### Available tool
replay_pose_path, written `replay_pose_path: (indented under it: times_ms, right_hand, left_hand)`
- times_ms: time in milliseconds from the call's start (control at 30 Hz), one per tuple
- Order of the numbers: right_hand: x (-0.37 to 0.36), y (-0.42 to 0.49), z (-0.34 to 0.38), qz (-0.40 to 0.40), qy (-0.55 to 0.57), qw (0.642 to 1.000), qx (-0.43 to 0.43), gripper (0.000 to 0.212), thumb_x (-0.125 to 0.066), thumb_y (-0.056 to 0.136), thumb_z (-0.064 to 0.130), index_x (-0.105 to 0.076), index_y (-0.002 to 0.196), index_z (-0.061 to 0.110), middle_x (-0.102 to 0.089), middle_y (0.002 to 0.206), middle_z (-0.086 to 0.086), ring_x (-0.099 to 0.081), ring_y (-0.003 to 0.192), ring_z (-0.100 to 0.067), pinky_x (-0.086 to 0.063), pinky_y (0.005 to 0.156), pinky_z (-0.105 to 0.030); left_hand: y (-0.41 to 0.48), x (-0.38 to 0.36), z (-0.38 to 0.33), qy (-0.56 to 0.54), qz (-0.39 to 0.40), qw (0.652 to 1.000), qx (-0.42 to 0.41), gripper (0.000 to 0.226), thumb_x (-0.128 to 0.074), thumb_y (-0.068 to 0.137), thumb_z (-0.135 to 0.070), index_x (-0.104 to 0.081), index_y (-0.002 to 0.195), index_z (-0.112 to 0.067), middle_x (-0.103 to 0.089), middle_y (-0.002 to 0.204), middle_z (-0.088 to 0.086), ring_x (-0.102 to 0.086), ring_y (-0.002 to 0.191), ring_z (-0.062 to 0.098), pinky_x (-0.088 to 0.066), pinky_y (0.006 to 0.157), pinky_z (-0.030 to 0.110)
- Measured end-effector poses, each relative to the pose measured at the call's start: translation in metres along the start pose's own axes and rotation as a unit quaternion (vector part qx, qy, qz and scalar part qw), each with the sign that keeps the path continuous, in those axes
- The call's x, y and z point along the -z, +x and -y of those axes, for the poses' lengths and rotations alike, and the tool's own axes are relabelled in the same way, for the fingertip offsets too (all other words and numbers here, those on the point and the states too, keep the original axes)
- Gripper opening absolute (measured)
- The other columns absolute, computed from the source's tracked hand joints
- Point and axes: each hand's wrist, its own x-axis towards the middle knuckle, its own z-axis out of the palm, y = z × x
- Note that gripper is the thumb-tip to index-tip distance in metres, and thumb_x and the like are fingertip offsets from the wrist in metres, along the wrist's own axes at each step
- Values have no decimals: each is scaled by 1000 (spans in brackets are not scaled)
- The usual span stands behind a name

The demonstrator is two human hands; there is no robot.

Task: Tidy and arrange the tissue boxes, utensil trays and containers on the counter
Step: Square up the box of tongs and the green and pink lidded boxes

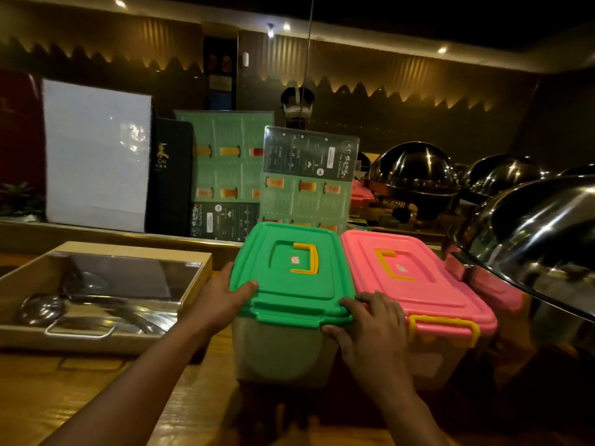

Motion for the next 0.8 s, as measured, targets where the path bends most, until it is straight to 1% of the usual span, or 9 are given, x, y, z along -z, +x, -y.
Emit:
replay_pose_path:
  times_ms: [233,300,333,433,567,667,700,733,800]
  right_hand:
    - [0,5,-1,6,-7,1000,-1,54,-63,73,66,-72,110,28,-64,112,-1,-54,113,-29,-43,99,-54]
    - [-1,5,-1,4,-7,1000,0,54,-64,73,65,-72,110,27,-65,113,-2,-54,114,-30,-42,100,-54]
    - [-2,6,-2,4,-7,1000,1,54,-64,73,65,-72,110,27,-65,113,-2,-54,115,-31,-42,101,-55]
    - [-3,6,-5,9,-8,1000,-1,51,-71,76,61,-72,112,26,-65,116,-3,-53,117,-32,-40,102,-54]
    - [-1,5,-7,-3,-5,1000,1,56,-63,72,64,-73,110,25,-66,113,-5,-54,114,-31,-41,100,-51]
    - [6,7,-2,30,-21,999,-11,54,-65,74,62,-73,112,25,-65,115,-7,-54,114,-32,-40,99,-49]
    - [11,7,2,43,-29,998,-19,52,-70,75,59,-72,114,24,-64,117,-8,-54,115,-34,-40,99,-50]
    - [16,7,10,50,-34,998,-26,52,-77,75,53,-71,117,23,-62,120,-10,-53,116,-35,-40,100,-51]
    - [25,7,34,46,-10,998,-31,56,-83,72,34,-67,124,22,-57,127,-12,-51,120,-35,-41,103,-52]
  left_hand:
    - [-1,1,-5,2,10,1000,17,41,-66,94,-30,-55,133,-23,-72,117,2,-74,97,13,-62,80,36]
    - [-2,0,-6,-13,14,999,29,42,-66,94,-30,-54,134,-24,-72,118,3,-74,99,14,-62,83,40]
    - [-2,0,-6,-19,15,999,30,43,-67,94,-30,-54,135,-23,-72,119,3,-74,99,14,-62,84,40]
    - [-6,-2,-10,9,11,1000,25,45,-66,95,-31,-53,137,-23,-71,119,0,-73,100,11,-62,79,29]
    - [-6,-3,-12,7,21,999,42,46,-66,94,-35,-52,136,-25,-70,122,0,-73,103,13,-61,87,42]
    - [-10,4,-17,10,50,998,45,53,-65,93,-42,-46,141,-28,-67,126,-2,-70,105,11,-60,91,42]
    - [-12,9,-18,17,58,997,47,59,-64,94,-44,-40,146,-29,-64,131,-4,-67,110,11,-57,95,42]
    - [-12,17,-15,25,57,997,49,69,-62,94,-47,-31,153,-29,-57,140,-6,-62,119,14,-53,101,43]
    - [-11,44,-7,63,42,996,41,83,-59,92,-55,-14,159,-34,-33,162,1,-41,142,26,-39,113,52]
